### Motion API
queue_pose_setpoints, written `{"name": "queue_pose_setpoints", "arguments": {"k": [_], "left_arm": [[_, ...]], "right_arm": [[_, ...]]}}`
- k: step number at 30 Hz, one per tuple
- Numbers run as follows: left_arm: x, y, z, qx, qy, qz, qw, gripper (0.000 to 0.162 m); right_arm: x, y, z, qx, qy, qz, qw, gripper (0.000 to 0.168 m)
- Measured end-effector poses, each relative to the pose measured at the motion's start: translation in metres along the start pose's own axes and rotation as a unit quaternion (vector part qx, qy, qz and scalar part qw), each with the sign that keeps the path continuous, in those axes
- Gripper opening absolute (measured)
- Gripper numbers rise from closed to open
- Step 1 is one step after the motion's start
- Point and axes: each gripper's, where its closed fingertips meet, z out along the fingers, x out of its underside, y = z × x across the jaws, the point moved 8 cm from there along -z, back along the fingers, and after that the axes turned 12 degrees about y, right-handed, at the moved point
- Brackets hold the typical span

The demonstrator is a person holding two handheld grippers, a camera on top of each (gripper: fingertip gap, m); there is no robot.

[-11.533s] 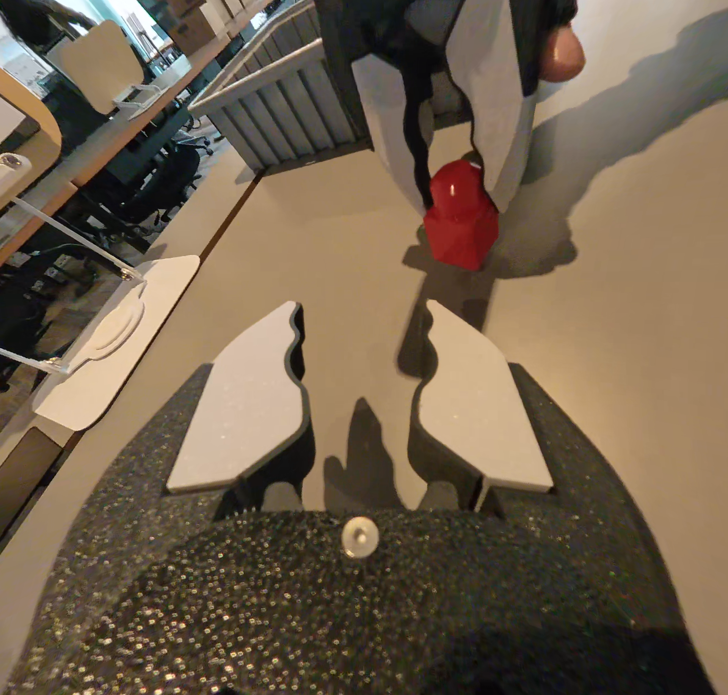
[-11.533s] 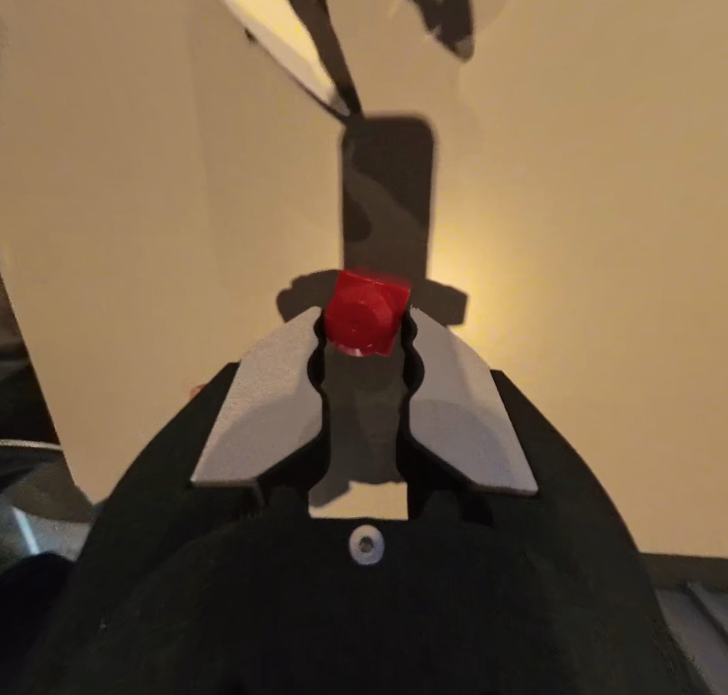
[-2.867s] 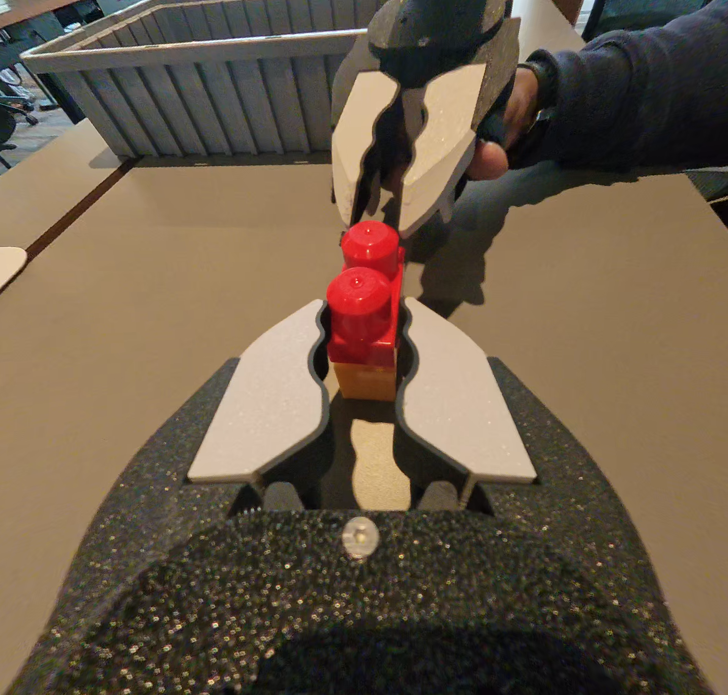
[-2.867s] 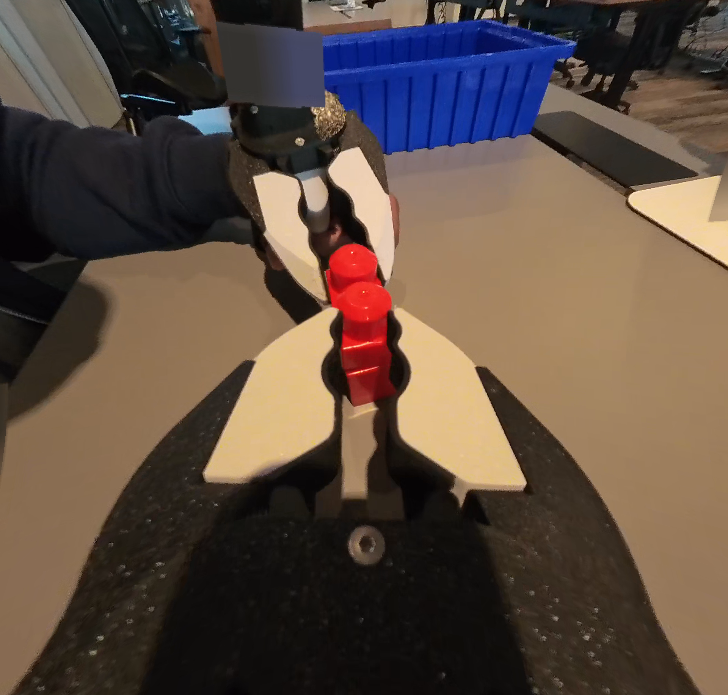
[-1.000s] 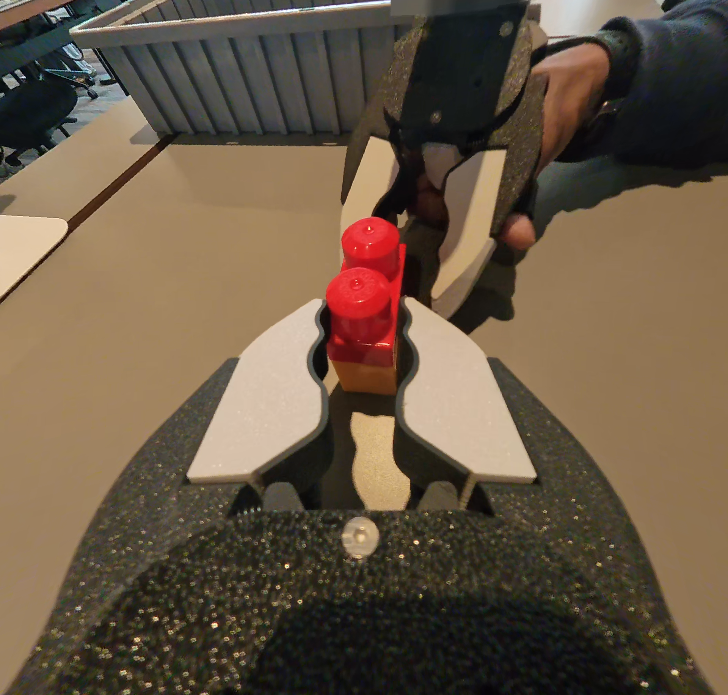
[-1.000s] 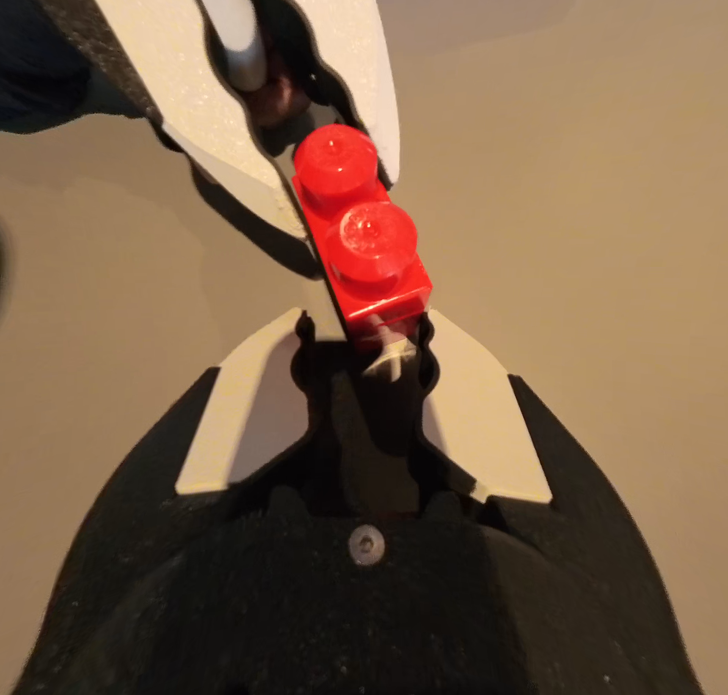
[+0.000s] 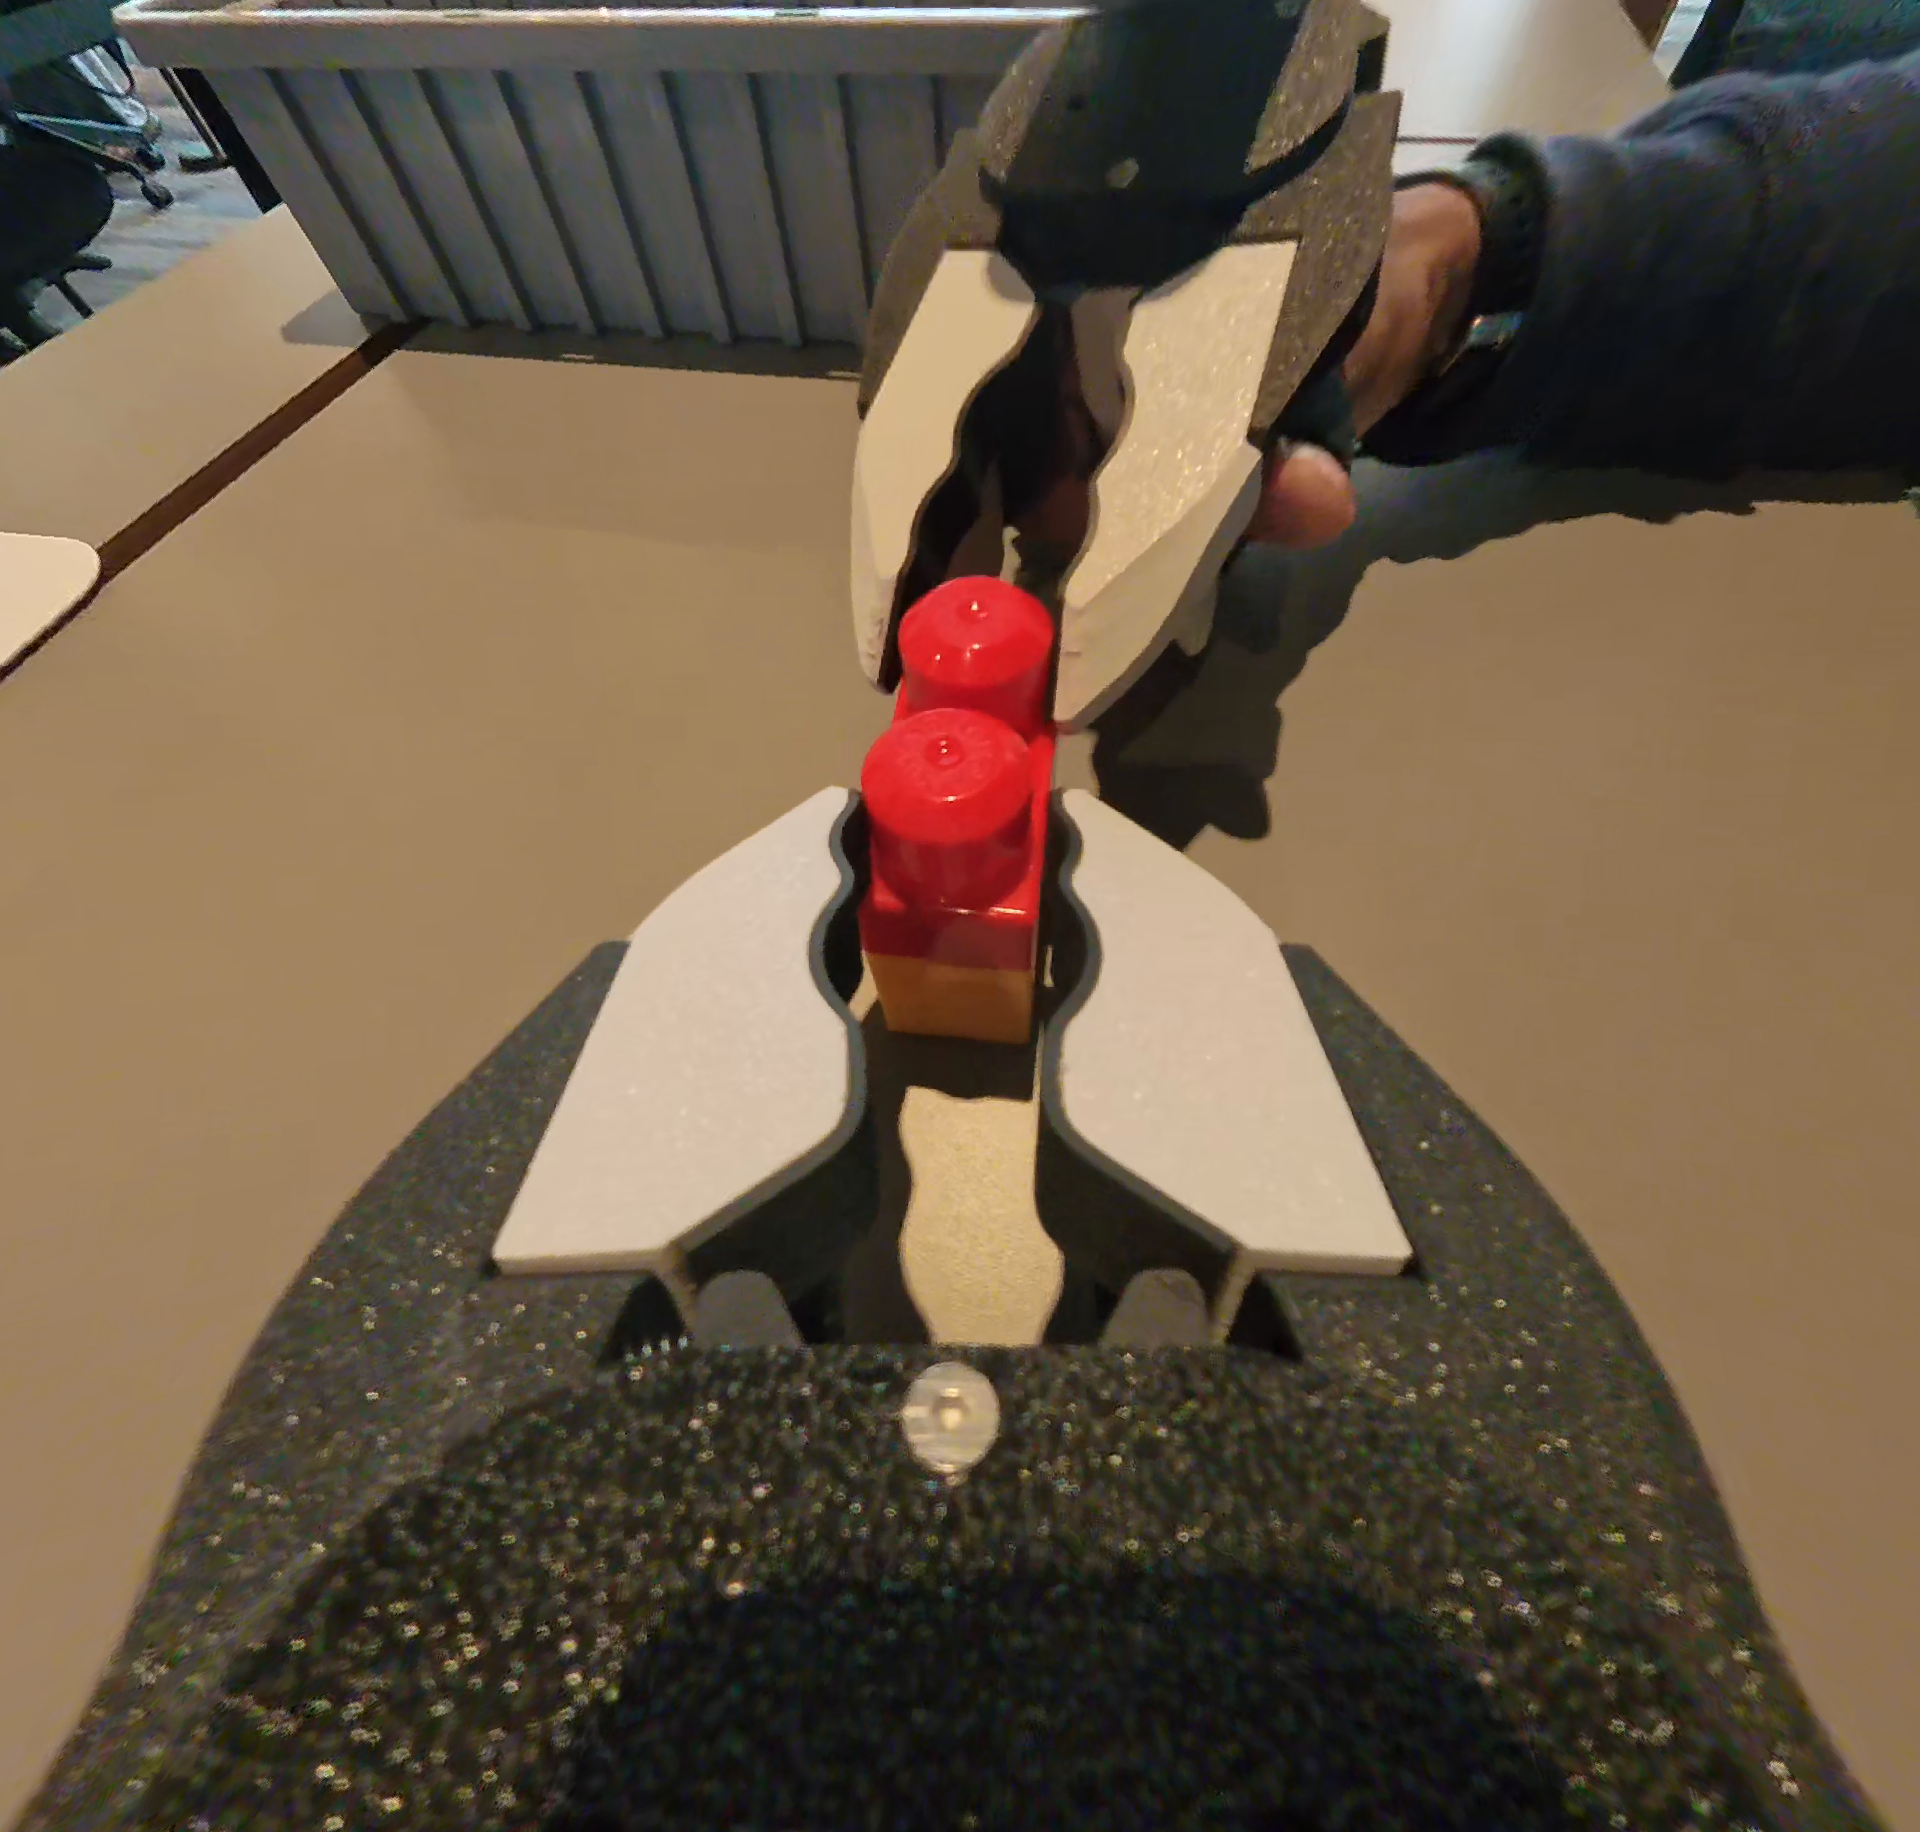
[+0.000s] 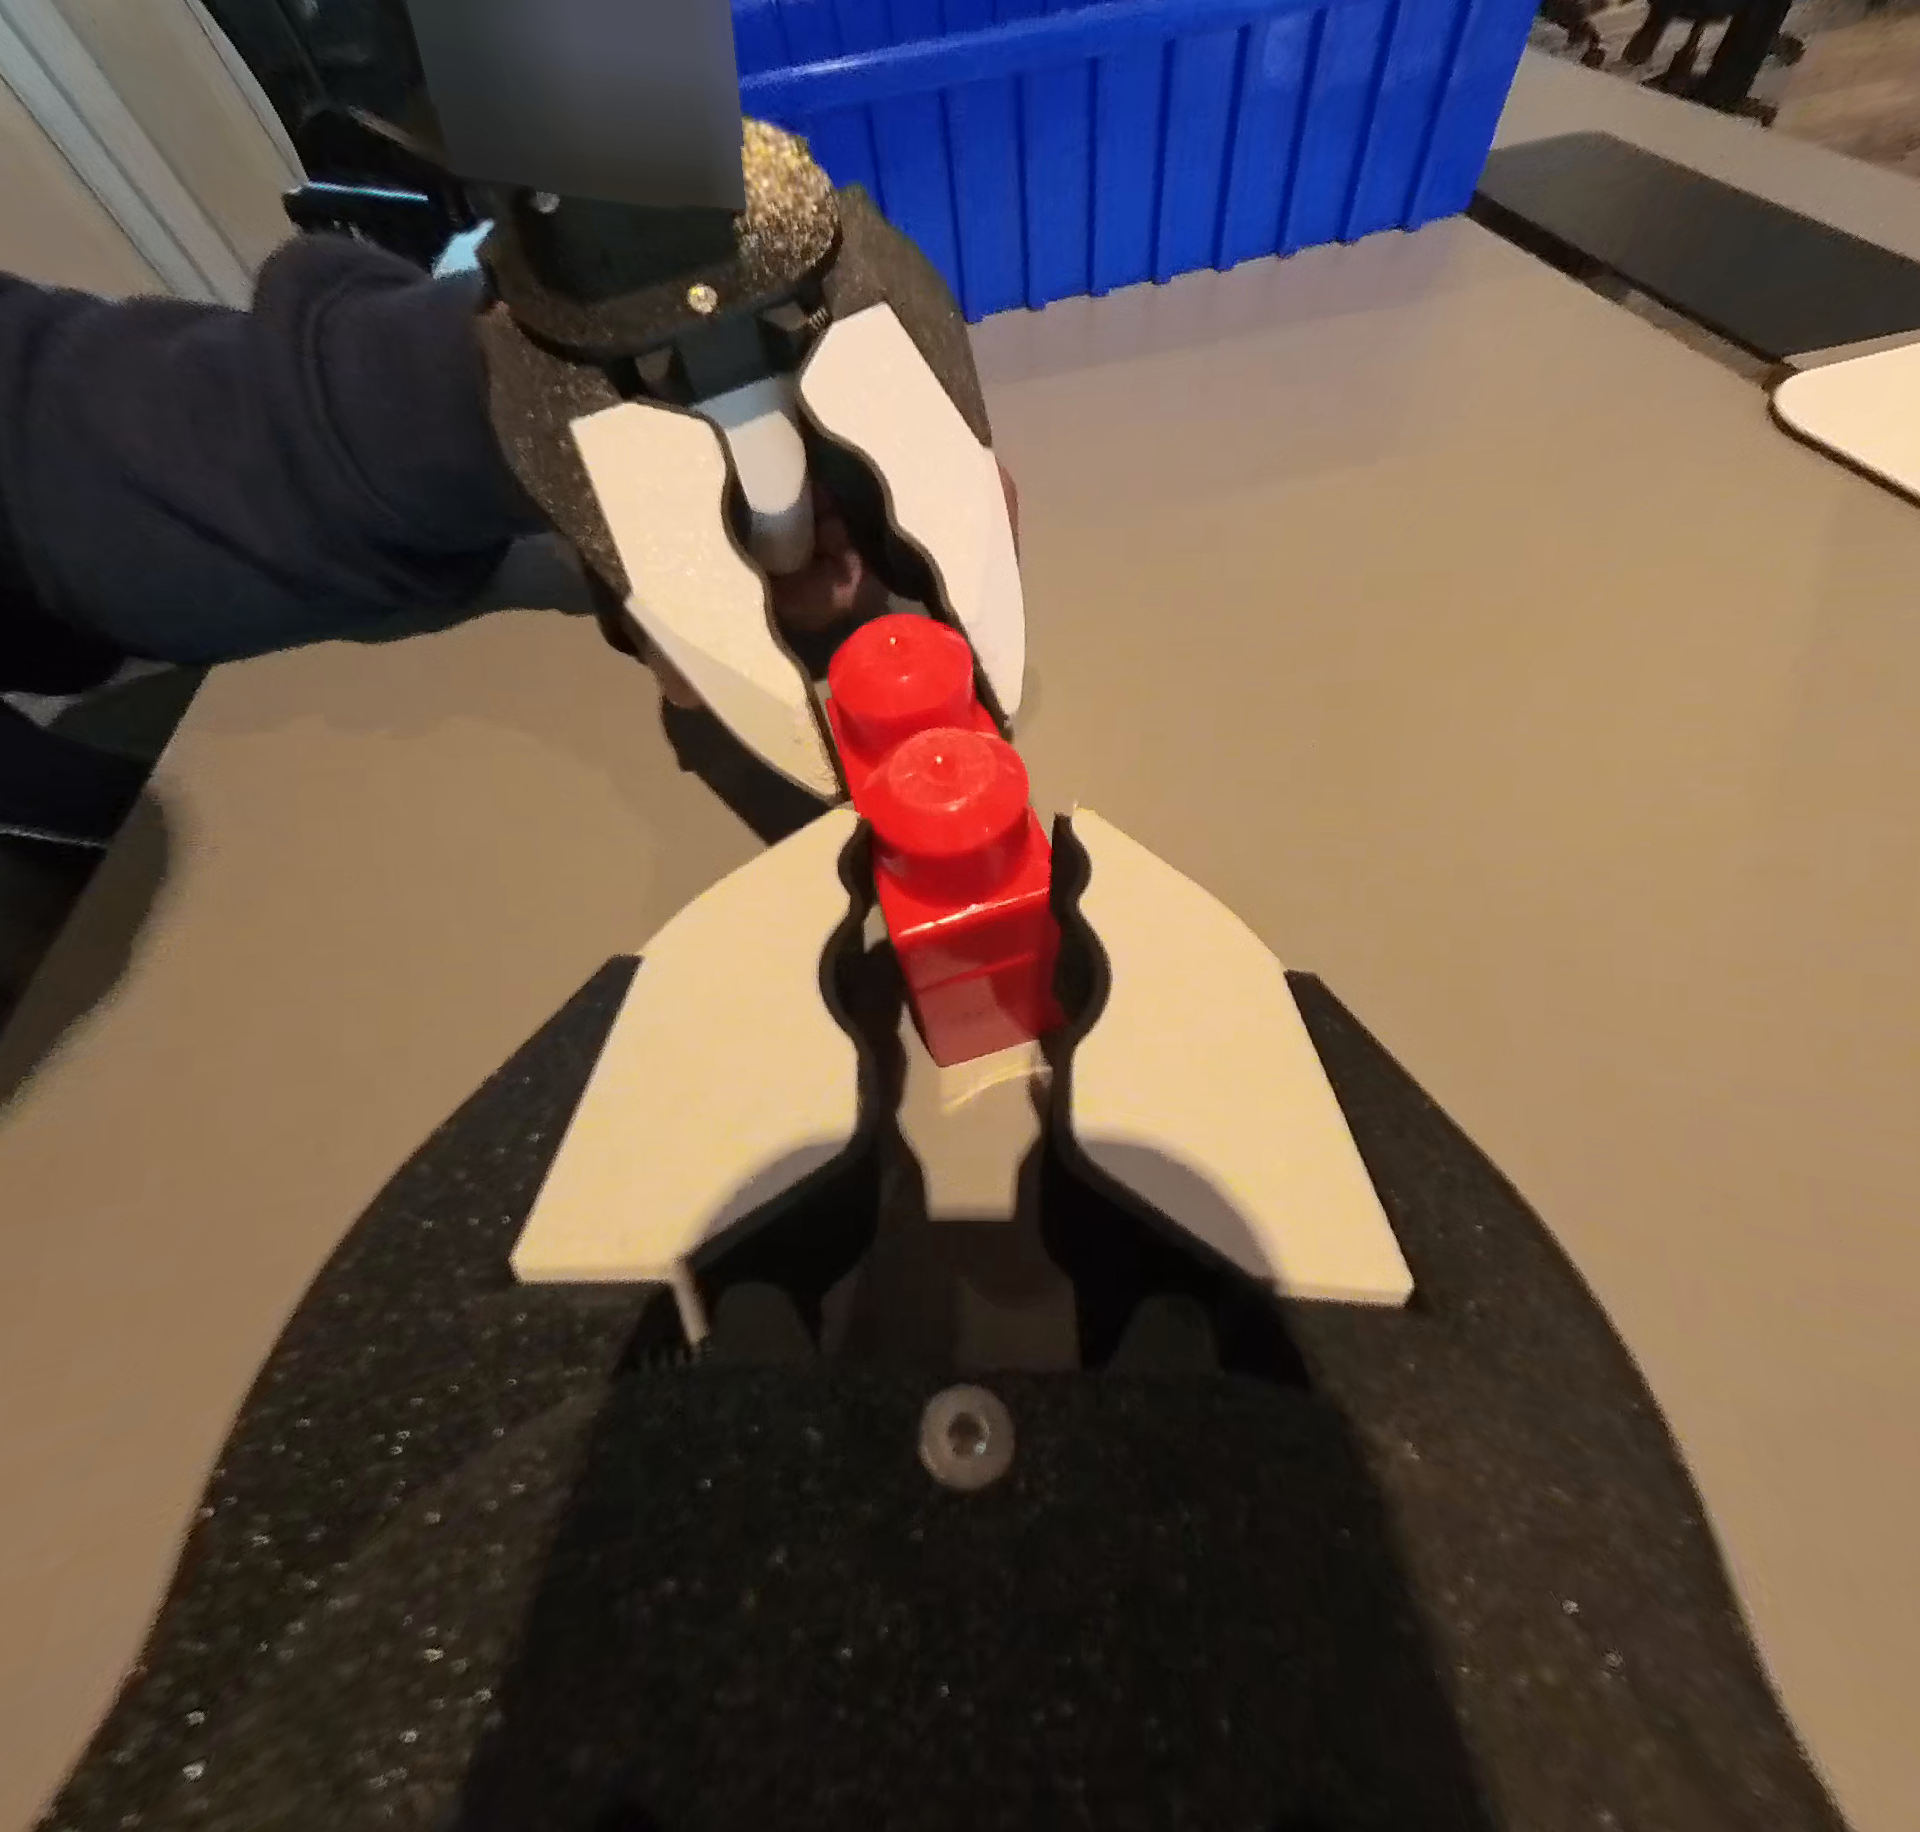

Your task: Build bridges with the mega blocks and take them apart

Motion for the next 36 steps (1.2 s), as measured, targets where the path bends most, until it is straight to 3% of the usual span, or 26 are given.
{"name": "queue_pose_setpoints", "arguments": {"k": [7,12,18,26,31,36], "left_arm": [[-0.002,-0.001,-0.008,0.021,-0.036,0.015,0.999,0.034],[0.007,0.002,-0.022,0.042,-0.024,0.034,0.998,0.042],[0.021,0.005,-0.001,0.011,0.099,0.036,0.994,0.06],[0.02,0.0,0.011,-0.013,0.137,0.067,0.988,0.037],[0.02,-0.001,0.01,-0.012,0.136,0.07,0.988,0.035],[0.02,-0.002,0.011,-0.012,0.138,0.061,0.988,0.035]], "right_arm": [[0.0,0.0,-0.012,-0.01,-0.05,0.018,0.999,0.037],[0.005,0.002,-0.01,-0.019,-0.013,0.011,1.0,0.039],[0.005,0.002,-0.01,-0.023,-0.012,0.013,1.0,0.04],[0.004,0.001,-0.008,-0.005,-0.007,0.01,1.0,0.04],[0.009,0.0,-0.005,0.029,0.045,-0.014,0.998,0.049],[0.01,0.003,0.004,0.03,0.077,-0.029,0.996,0.042]]}}
